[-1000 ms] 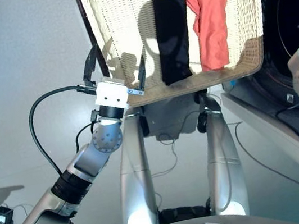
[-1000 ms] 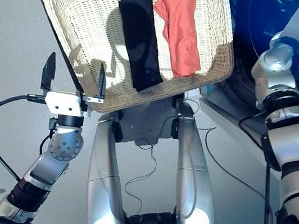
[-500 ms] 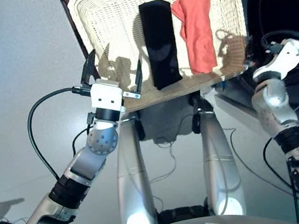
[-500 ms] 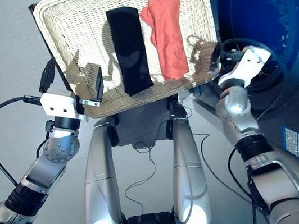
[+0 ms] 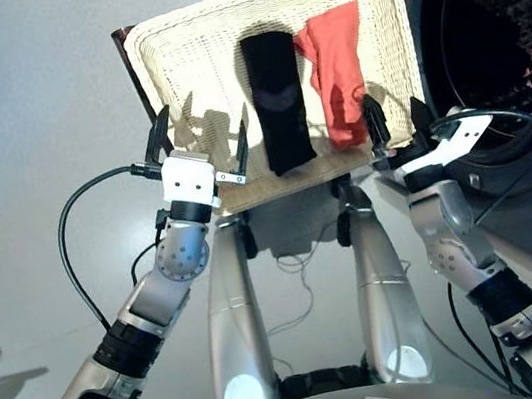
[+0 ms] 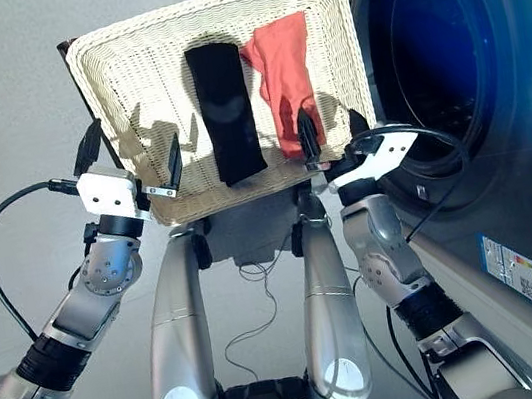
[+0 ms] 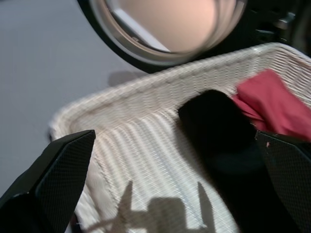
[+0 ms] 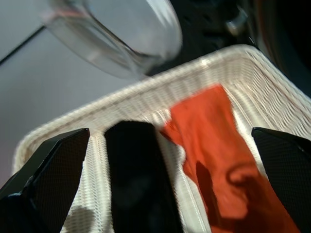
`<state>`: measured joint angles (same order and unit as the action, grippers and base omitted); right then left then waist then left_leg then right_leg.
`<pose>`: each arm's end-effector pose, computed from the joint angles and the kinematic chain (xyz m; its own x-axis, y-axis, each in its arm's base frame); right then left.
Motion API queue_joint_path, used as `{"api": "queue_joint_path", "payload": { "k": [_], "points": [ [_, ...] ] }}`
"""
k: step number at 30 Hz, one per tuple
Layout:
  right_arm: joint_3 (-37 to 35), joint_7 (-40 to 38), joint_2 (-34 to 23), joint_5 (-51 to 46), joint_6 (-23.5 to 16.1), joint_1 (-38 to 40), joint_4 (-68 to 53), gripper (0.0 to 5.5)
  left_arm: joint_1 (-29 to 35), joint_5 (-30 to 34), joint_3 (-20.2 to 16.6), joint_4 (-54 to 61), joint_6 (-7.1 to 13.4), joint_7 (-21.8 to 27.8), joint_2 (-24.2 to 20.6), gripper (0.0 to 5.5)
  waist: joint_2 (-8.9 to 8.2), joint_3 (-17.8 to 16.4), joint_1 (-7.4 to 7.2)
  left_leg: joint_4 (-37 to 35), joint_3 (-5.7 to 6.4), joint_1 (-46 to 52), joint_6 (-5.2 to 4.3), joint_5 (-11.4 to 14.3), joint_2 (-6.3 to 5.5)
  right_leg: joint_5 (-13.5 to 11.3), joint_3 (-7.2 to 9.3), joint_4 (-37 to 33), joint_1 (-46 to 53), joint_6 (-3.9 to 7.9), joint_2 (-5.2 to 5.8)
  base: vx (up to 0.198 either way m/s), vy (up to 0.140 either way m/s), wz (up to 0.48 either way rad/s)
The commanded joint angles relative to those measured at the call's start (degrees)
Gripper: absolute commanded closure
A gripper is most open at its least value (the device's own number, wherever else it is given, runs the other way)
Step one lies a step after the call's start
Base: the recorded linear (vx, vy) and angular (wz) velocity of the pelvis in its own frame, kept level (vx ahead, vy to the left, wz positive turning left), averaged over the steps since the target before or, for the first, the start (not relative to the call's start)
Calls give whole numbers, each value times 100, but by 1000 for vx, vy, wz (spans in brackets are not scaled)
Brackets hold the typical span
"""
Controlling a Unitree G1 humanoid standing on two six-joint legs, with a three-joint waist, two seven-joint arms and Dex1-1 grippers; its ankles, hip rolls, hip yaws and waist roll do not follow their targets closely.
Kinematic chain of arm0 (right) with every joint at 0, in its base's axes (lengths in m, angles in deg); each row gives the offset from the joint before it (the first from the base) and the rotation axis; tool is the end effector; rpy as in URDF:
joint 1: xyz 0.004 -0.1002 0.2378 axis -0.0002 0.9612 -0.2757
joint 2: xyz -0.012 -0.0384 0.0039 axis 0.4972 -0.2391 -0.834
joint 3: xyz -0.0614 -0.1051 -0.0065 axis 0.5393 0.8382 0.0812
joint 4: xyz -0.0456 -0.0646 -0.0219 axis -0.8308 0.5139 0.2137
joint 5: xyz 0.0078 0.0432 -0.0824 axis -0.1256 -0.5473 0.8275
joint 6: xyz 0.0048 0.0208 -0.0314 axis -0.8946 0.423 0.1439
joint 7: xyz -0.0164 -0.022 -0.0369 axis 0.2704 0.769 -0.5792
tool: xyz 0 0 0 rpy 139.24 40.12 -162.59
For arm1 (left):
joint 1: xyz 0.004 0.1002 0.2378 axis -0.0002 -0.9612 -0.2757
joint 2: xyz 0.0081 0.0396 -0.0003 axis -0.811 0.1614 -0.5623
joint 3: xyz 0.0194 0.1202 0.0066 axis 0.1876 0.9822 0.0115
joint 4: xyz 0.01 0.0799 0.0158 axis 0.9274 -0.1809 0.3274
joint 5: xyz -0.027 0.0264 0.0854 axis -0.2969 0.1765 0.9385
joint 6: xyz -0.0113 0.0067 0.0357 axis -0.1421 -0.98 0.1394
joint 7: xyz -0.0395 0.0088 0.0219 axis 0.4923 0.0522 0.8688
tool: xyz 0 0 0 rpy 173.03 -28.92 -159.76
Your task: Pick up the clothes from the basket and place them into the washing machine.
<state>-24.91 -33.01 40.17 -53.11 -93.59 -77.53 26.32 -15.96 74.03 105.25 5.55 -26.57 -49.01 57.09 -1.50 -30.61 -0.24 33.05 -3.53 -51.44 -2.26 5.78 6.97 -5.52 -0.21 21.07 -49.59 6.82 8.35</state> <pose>0.2414 -0.1723 0.1016 0.8564 0.1691 0.4878 -0.3384 0.8974 0.2831 0.2404 0.1497 0.0818 0.8774 -0.2776 0.3912 0.1584 0.9375 0.3099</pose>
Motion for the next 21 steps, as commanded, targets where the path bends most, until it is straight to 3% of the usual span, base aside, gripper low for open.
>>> {"api": "queue_joint_path", "payload": {
  "k": [1,3,8,9,11,12,15,16,21],
  "points": [
    [129,-365,-317,887,-299,-255,-806,0,250,-287,404,-149,287,71,437,0,-7,81,-27,-856,-28,443,-204,-455,-56,800,72,884,-90,-76,-15,0,0,0],
    [431,-653,-392,1425,-204,-762,-988,0,853,-344,778,-787,215,2,949,0,-105,81,-80,-850,-15,459,-216,-472,-37,794,73,873,-54,-78,-28,0,0,0],
    [858,-868,-306,1692,-124,-1491,-1154,0,1458,-298,1172,-1511,133,-79,1415,0,-201,81,-115,-862,-17,467,-232,-495,-14,776,59,873,-68,-82,-62,0,0,0],
    [1048,-930,-158,1654,-69,-1843,-1061,0,1623,-438,1272,-1866,93,-123,1672,0,-232,81,-121,-859,-17,461,-238,-501,3,765,63,877,-72,-89,-63,0,0,0],
    [1168,-980,-92,1670,-57,-2034,-1014,0,1685,-601,1280,-2041,94,-156,1831,0,-241,81,-127,-853,-13,442,-239,-509,7,757,56,882,-95,-94,-69,0,0,0],
    [1369,-1063,57,1711,10,-2349,-936,0,1850,-939,1261,-2404,82,-258,2166,0,-264,81,-135,-836,-7,404,-245,-522,13,747,42,899,-132,-104,-89,0,0,0],
    [1371,-1064,57,1711,8,-2353,-934,0,1854,-940,1259,-2409,84,-257,2168,0,-264,81,-138,-836,-7,402,-245,-522,12,748,42,901,-135,-104,-87,0,0,0],
    [1730,-1204,310,1703,118,-2799,-733,0,2121,-1676,1209,-2856,94,-427,2618,0,-284,81,-148,-824,1,317,-268,-553,36,722,25,913,-225,-120,-105,0,0,0],
    [2028,-1247,573,1541,193,-3115,-542,0,2414,-2336,1118,-3288,58,-565,2994,0,-296,81,-169,-780,21,172,-290,-584,68,723,25,971,-371,-137,-124,0,0,0]
  ]
}}
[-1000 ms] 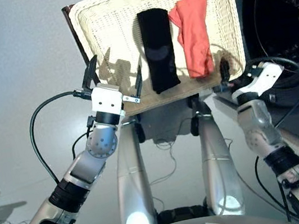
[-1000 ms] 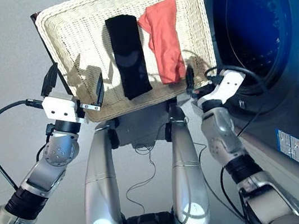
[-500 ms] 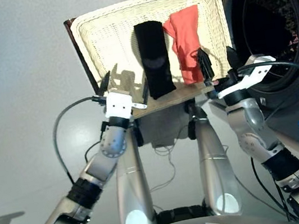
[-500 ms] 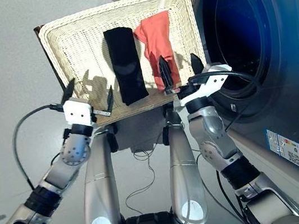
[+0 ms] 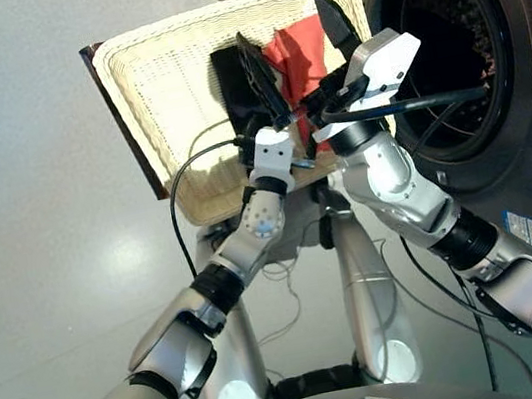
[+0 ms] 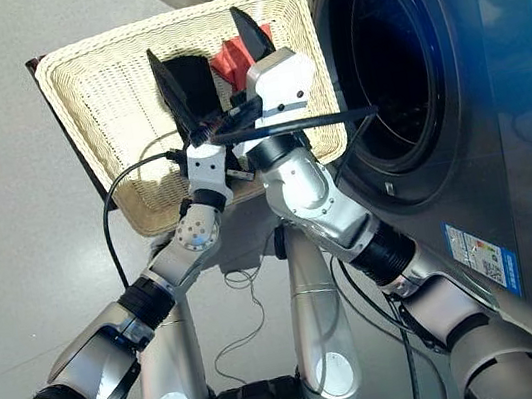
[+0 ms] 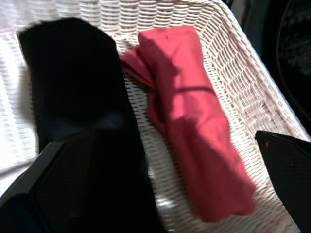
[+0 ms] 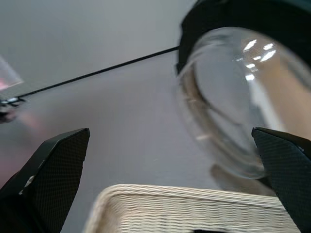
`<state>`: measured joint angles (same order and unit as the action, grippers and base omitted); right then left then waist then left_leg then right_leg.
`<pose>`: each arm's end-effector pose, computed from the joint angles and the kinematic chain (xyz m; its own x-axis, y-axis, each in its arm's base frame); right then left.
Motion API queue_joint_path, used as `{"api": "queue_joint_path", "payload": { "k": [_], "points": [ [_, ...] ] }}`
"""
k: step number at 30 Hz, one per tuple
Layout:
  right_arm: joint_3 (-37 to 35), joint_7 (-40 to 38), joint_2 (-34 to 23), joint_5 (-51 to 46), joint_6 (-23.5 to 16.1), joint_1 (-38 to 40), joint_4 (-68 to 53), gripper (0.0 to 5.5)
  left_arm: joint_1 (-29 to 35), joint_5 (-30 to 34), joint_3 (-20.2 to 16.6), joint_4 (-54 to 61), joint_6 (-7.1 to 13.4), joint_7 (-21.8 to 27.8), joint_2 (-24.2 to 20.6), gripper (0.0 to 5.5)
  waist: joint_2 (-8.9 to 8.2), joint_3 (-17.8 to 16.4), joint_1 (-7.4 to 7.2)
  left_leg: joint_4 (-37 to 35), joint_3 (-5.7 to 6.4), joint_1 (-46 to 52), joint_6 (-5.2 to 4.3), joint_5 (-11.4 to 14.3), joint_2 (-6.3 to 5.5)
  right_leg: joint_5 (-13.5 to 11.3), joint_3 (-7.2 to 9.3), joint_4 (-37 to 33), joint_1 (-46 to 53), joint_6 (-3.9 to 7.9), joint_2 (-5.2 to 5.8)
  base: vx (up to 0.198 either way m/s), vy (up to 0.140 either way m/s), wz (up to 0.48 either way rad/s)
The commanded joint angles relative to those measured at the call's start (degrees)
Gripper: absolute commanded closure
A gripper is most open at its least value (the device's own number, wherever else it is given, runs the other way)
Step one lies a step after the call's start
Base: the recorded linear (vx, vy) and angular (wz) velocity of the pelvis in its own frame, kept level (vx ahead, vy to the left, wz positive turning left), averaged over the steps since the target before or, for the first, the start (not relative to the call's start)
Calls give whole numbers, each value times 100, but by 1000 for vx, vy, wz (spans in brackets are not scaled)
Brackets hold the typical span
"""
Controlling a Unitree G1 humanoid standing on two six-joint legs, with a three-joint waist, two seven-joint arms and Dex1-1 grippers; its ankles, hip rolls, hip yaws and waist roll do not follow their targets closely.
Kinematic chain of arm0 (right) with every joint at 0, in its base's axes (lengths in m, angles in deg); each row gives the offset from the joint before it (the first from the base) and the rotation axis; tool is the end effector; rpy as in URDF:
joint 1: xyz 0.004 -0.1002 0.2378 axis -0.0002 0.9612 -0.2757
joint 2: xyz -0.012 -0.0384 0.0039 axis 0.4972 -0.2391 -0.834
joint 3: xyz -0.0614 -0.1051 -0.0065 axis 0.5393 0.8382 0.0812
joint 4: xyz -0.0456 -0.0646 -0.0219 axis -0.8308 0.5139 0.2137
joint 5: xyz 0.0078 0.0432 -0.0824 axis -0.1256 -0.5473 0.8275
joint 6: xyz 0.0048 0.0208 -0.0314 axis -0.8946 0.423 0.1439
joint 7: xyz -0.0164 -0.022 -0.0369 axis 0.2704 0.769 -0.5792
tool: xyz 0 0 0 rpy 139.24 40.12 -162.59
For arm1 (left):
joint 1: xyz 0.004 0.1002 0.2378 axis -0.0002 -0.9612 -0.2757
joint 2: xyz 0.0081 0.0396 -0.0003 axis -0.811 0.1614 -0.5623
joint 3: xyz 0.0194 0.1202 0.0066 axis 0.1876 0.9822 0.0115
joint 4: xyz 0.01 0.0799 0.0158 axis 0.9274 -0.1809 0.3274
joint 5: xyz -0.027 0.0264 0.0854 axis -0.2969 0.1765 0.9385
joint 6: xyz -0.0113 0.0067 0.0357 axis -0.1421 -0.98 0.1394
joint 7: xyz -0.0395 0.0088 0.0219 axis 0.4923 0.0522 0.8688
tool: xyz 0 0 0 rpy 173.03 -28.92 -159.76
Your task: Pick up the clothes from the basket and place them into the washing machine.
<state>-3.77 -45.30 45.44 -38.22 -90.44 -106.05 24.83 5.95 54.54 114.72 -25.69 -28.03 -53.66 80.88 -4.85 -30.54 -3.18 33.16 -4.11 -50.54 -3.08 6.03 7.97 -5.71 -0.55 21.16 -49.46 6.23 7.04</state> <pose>0.2611 -0.0611 0.1813 0.5506 0.4841 0.6801 -0.5874 0.8035 -0.0965 0.2956 0.0381 0.0832 0.9571 -0.2339 0.1708 0.2449 0.9684 -0.0465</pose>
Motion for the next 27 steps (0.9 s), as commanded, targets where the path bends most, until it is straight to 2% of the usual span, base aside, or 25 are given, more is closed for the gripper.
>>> {"api": "queue_joint_path", "payload": {
  "k": [1,2,3,4,5,6,7,8,11,13,14,26,27],
  "points": [
    [-32,-13,91,7,-114,-305,-373,0,287,-477,151,-277,173,-120,690,0,32,75,121,-772,85,61,-212,-609,-27,748,56,985,-400,-82,-1,0,0,0],
    [20,-19,135,-25,-96,-369,-352,0,348,-632,92,-434,165,-148,762,0,26,75,111,-753,92,29,-210,-610,-23,751,50,999,-424,-88,-10,0,0,0],
    [3,10,159,-125,-118,-487,-379,0,-6,-1096,-307,-1043,145,16,591,0,10,75,124,-615,114,-80,-213,-568,-19,788,16,1108,-532,-106,-35,72,-28,-33],
    [293,-4,361,-139,-99,-475,-231,0,293,-1168,-118,-1392,149,-163,1187,0,-21,75,87,-473,138,54,-251,-339,-19,1011,-2,1252,-391,-91,-37,0,0,0],
    [328,-24,363,-146,-96,-604,-227,0,606,-1200,-27,-1132,209,-286,1330,0,-34,75,57,-498,128,-177,-231,-534,-15,822,-11,1240,-629,-117,-53,0,0,0],
    [328,-24,362,-147,-96,-609,-226,0,611,-1199,-28,-1131,208,-287,1329,0,-33,75,55,-496,129,-185,-231,-536,-16,820,-10,1242,-636,-117,-52,-96,-28,-100],
    [251,-29,367,-227,-69,-659,-289,0,555,-1176,-268,-1440,-82,-307,1217,0,-65,75,46,-428,143,-223,-239,-507,9,859,-18,1315,-682,-127,-73,0,0,0],
    [202,-150,273,-219,-163,-684,-311,0,188,-1343,-377,-1540,123,-124,1010,0,-49,75,65,-295,153,-326,-255,-470,20,900,-4,1437,-777,-128,-76,0,0,0],
    [198,-119,279,-255,-199,-738,-294,0,111,-1490,-471,-1586,197,-161,940,0,-35,75,75,-150,180,-448,-267,-415,27,967,8,1602,-894,-139,-59,0,0,0],
    [214,-142,258,-259,-198,-736,-302,0,20,-1539,-524,-1508,225,-197,809,0,-12,75,95,-37,187,-547,-272,-376,45,1008,6,1734,-1017,-150,-67,50,-8,1],
    [240,-149,261,-256,-185,-617,-329,0,-186,-1558,-528,-1425,245,-200,751,0,-4,75,108,136,197,-438,-300,-122,63,1235,13,1881,-895,-126,-61,100,-12,-16],
    [110,-288,133,-98,-123,-518,-510,0,-549,-1628,-787,-1167,286,-389,303,0,39,75,120,420,151,-833,-288,-13,127,1291,-20,2103,-1364,-130,-120,8,-1,-2],
    [402,-249,500,-287,-98,-615,-147,0,507,-1367,-901,-2064,6,-649,834,0,-178,75,-35,459,110,-815,-307,20,193,1279,-57,2127,-1404,-120,-168,0,0,0]
  ]
}}
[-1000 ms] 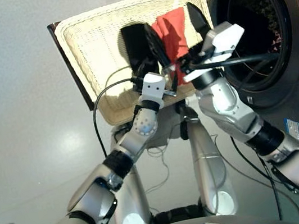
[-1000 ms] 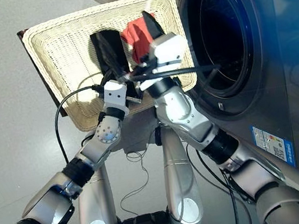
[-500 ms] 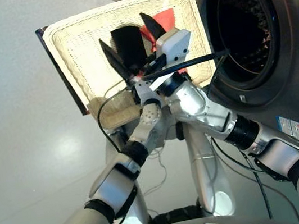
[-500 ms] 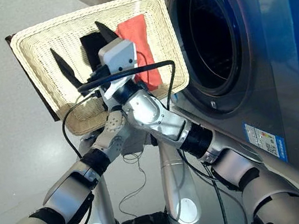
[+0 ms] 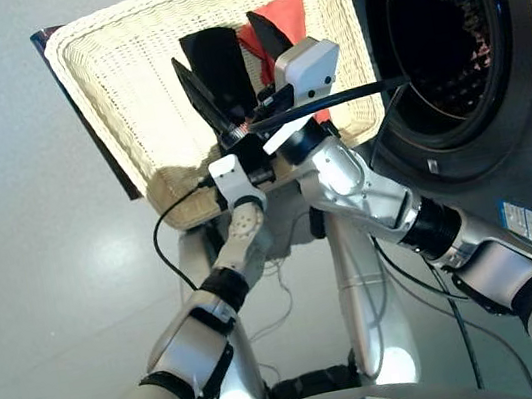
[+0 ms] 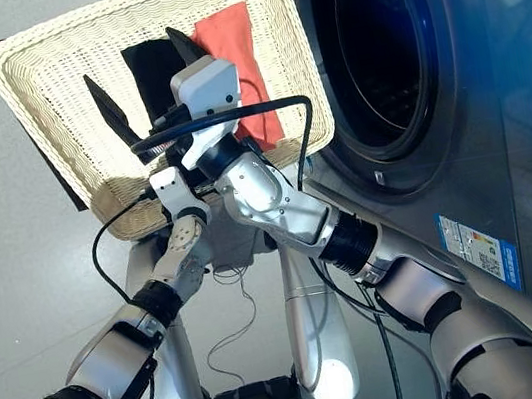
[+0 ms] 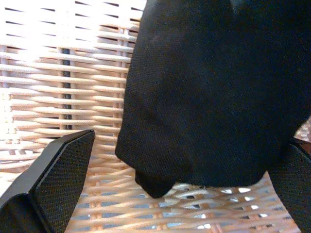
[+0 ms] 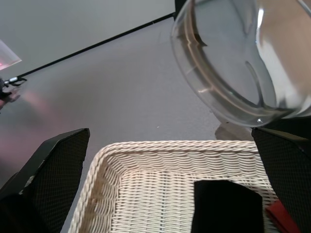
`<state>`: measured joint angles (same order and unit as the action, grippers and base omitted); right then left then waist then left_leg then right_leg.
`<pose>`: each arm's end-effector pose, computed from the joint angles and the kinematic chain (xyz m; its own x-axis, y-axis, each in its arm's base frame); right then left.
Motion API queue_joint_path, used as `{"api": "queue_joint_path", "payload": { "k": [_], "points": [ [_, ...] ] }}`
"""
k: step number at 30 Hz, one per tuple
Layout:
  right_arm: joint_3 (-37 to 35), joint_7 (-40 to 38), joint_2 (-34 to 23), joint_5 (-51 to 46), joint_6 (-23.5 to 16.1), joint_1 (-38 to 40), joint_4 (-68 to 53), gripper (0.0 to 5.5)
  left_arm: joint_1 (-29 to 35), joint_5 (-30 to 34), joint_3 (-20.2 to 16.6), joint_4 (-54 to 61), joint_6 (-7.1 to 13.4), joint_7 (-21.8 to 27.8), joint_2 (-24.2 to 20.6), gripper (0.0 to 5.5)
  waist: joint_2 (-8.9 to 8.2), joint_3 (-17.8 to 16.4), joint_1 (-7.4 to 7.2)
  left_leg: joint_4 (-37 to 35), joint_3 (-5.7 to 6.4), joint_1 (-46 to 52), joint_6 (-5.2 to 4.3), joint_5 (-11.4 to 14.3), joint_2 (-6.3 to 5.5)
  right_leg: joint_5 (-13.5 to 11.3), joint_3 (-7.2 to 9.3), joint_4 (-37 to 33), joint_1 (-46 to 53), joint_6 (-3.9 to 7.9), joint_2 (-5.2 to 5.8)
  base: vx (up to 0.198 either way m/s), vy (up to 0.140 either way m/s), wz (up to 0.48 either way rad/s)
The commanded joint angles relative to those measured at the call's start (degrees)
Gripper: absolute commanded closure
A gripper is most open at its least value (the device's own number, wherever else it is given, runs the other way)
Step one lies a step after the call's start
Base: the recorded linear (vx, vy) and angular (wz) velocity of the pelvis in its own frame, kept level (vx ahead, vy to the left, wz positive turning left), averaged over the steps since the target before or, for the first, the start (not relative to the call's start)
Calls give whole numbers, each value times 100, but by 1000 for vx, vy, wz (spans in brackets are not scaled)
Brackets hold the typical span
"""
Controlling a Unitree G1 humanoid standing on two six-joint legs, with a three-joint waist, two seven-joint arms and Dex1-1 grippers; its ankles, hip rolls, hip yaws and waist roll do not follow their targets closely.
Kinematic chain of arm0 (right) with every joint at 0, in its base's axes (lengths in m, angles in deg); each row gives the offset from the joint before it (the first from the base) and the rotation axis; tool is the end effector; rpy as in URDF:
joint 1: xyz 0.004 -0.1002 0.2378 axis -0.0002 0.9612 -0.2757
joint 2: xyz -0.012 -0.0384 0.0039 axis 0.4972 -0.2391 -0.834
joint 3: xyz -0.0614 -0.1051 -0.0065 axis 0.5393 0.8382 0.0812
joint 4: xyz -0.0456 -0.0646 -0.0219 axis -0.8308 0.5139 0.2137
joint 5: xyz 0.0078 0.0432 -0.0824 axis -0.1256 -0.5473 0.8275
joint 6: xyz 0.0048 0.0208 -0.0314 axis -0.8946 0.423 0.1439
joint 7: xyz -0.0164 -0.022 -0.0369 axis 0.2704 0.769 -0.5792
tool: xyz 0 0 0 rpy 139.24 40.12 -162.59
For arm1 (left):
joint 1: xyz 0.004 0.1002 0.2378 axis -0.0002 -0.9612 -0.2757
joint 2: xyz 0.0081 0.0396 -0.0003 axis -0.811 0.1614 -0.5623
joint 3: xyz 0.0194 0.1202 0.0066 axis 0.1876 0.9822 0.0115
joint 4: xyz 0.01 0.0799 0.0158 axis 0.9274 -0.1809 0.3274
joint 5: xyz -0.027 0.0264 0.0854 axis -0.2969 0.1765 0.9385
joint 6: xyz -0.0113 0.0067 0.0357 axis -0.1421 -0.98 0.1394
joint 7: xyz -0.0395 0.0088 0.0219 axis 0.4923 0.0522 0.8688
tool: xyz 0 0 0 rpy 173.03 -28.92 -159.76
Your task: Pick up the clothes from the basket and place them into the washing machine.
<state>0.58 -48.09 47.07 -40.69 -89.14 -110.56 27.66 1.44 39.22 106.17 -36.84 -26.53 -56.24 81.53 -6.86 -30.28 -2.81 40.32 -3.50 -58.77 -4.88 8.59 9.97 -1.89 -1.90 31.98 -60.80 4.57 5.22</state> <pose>0.2643 -0.0431 0.1850 0.5676 0.5126 0.6443 -0.6087 0.7882 -0.0909 0.3000 0.0771 0.0424 0.9863 0.0817 -0.1433 -0.1217 0.9470 -0.2974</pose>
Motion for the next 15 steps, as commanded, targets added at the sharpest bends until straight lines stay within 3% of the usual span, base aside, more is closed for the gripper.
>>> {"api": "queue_joint_path", "payload": {
  "k": [1,2,4,11,12,14,15],
  "points": [
    [-24,28,342,-40,-229,-171,-428,0,966,169,-59,-953,-148,-392,767,0,14,48,-81,-258,40,10,-127,-233,-9,900,68,1052,-277,46,15,0,0,0],
    [-24,28,342,-40,-229,-171,-428,0,966,169,-60,-953,-148,-392,767,0,13,48,-81,-258,40,10,-127,-233,-9,900,68,1052,-277,46,15,0,0,0],
    [-182,67,241,-49,-399,-154,-646,0,1056,194,-397,-1260,-22,-404,728,0,-59,48,-159,-190,11,1,-128,-194,33,915,49,1046,-269,59,-9,5,-2,-220],
    [-204,167,230,-171,-497,-16,-759,0,1327,292,-405,-1475,-26,-435,796,0,-83,48,-253,-187,21,15,-128,-183,47,877,10,1034,-276,74,-23,0,0,0],
    [-191,189,226,-186,-498,-10,-762,0,1342,312,-387,-1485,-25,-439,797,41,-79,48,-258,-189,25,14,-129,-184,47,874,10,1030,-275,73,-22,0,0,0],
    [-192,190,226,-187,-499,-10,-761,0,1343,312,-387,-1485,-25,-439,798,41,-78,48,-258,-189,26,13,-129,-185,47,874,10,1029,-275,73,-22,0,0,0],
    [-185,211,211,-191,-501,1,-783,0,1366,352,-359,-1461,-20,-460,795,289,-74,48,-257,-208,28,17,-130,-195,43,868,10,1014,-262,68,-23,0,0,0]
  ]
}}
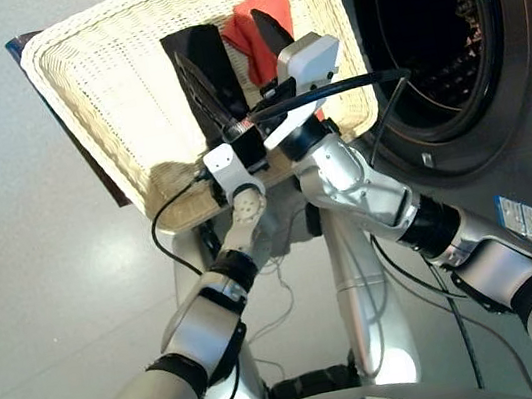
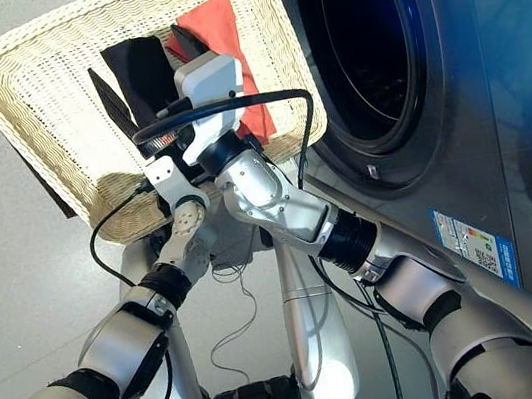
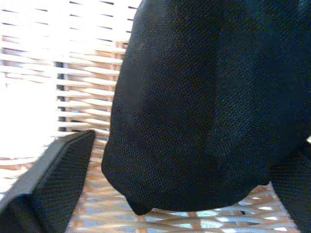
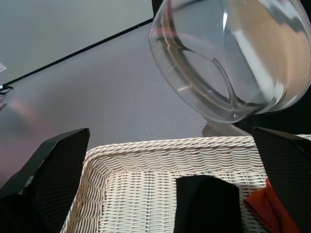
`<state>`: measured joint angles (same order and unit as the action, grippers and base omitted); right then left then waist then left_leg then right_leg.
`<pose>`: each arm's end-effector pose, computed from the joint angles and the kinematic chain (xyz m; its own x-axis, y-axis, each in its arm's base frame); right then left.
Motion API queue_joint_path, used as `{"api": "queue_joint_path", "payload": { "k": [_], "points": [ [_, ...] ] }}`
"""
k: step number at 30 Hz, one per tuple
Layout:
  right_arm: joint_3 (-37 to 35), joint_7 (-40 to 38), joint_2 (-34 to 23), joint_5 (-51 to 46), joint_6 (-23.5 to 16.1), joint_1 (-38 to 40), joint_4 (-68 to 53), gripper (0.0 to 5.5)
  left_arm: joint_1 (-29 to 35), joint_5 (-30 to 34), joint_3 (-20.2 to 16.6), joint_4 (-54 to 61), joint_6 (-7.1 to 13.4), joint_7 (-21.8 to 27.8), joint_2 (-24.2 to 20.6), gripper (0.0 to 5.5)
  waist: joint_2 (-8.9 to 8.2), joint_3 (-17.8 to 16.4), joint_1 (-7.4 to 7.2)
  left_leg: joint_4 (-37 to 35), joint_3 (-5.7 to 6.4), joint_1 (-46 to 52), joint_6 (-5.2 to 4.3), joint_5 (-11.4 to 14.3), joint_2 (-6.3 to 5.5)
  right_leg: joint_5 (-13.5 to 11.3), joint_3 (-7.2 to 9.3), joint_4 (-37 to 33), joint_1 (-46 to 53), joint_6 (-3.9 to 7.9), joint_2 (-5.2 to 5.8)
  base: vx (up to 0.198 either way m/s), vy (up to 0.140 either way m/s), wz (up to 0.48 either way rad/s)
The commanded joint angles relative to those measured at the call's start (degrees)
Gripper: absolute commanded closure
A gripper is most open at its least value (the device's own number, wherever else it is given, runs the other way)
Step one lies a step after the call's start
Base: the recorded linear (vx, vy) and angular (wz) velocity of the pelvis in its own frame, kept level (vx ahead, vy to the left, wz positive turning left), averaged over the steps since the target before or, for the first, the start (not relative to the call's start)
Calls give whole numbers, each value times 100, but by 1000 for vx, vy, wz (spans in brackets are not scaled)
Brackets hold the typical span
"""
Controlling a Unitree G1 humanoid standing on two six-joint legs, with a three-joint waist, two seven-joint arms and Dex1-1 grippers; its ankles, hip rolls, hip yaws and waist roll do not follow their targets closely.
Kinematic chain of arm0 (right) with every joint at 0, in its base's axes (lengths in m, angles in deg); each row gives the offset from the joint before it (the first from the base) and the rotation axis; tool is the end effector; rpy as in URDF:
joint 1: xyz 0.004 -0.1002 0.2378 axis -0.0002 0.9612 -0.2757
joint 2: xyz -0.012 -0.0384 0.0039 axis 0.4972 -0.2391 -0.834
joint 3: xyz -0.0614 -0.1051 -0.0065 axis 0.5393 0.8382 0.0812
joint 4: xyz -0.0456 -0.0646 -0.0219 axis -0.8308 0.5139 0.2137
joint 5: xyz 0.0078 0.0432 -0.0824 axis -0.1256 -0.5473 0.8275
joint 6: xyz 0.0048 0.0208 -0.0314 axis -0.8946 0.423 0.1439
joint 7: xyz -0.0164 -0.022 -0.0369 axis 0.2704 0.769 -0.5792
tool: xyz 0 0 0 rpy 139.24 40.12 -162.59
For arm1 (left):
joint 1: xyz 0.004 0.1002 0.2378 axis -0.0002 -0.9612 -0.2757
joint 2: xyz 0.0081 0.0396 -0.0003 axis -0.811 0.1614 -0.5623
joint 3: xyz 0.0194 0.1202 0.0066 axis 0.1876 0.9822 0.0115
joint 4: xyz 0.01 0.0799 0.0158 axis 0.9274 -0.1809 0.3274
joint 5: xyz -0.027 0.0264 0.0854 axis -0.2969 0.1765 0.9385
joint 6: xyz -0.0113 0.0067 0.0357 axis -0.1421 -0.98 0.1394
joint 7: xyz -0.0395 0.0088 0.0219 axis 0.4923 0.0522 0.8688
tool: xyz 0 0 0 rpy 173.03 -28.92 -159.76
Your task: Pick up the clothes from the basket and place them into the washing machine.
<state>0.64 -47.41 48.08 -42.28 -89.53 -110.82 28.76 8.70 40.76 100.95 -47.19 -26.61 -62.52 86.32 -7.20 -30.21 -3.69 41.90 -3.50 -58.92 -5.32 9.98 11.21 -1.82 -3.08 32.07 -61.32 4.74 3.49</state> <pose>0.2656 -0.0400 0.1845 0.5733 0.5140 0.6380 -0.6255 0.7775 -0.0644 0.3192 0.0633 0.0560 0.9528 0.2283 -0.2001 -0.2791 0.9179 -0.2822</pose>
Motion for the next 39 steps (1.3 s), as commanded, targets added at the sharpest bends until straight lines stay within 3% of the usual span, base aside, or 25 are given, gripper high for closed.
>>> {"api": "queue_joint_path", "payload": {
  "k": [1,2,14,17,22,23,24,29,39],
  "points": [
    [-192,158,103,-41,-456,42,-903,0,638,206,186,-412,-7,175,319,526,-33,42,-170,-371,28,31,-84,-339,-85,852,132,1004,-214,51,148,0,0,0],
    [-191,161,94,-38,-449,48,-917,0,639,225,204,-383,-10,175,314,550,-28,42,-168,-373,26,26,-86,-342,-89,843,134,996,-215,49,150,0,0,0],
    [-221,153,-13,-14,-428,174,-843,0,459,319,321,-129,22,169,243,550,42,42,-101,-627,-15,165,-75,-451,-166,724,157,748,-29,65,192,0,0,0],
    [-62,211,7,-114,-406,197,-717,0,1008,414,415,-60,-28,71,412,550,-10,42,-155,-794,-55,306,-84,-509,-165,644,150,590,105,91,197,0,0,0],
    [-326,284,-220,-92,-366,586,-848,0,827,836,210,207,-130,-55,-13,550,46,42,-143,-1131,-151,648,-70,-595,-220,499,157,225,446,139,223,3,23,-11],
    [-428,288,-327,-14,-363,702,-922,0,658,984,286,504,-103,-92,-49,550,77,42,-121,-1298,-160,772,-47,-648,-265,432,158,82,565,158,225,-84,18,-49],
    [-535,265,-408,43,-367,716,-958,0,625,1135,357,679,-108,-79,-119,550,82,42,-120,-1456,-195,703,-11,-884,-292,191,160,-107,505,151,236,-74,22,-38],
    [-890,311,-544,87,-378,1205,-944,0,-27,1635,472,1180,-125,5,-438,550,157,42,-45,-1901,-250,1258,34,-995,-396,60,186,-535,1077,217,305,-3,5,8],
    [-1648,547,-620,94,-358,2407,-554,0,-1472,2560,446,2924,70,407,-1353,550,358,42,185,-2608,-225,2594,88,-1089,-595,-11,309,-1151,2419,315,441,66,8,67]
  ]
}}
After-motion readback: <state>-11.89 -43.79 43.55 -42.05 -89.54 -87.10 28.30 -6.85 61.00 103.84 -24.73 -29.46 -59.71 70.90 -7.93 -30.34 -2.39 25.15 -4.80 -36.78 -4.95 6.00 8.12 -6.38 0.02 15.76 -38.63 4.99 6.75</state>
